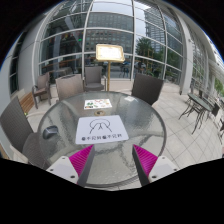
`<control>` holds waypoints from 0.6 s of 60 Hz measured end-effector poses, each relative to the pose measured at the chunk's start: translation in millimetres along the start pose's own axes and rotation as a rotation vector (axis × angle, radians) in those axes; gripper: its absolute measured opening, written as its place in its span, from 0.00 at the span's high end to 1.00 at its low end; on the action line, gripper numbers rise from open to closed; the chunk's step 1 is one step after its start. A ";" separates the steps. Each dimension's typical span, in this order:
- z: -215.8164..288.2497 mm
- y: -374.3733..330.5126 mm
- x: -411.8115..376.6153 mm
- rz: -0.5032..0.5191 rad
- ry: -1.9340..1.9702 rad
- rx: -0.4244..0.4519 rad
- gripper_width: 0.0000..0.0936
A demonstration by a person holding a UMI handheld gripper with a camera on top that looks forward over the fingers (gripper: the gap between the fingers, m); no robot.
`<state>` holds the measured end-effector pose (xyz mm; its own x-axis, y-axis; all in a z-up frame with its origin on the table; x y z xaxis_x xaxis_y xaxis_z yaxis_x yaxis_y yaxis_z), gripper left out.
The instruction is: Arrange mouse
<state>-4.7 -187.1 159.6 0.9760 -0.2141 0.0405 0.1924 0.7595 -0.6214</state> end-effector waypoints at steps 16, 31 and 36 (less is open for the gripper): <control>-65.9 43.7 -114.9 0.126 -0.057 -0.151 0.20; -65.3 96.0 -270.1 0.286 -0.111 -0.179 0.19; -52.1 121.7 -308.1 0.313 -0.119 -0.179 0.19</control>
<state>-287.4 -60.7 30.8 0.9917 0.0920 -0.0895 -0.1279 0.6550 -0.7447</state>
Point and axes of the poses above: the point between the fingertips, and its own axes, seen from behind it with the camera up: x to the right, z up, y forward, the way the camera looks, the point moved 3 cm from there along -y, backward, against the way the camera looks, and after that the axes turned 5 degrees about -x, right-handed, at the moved point
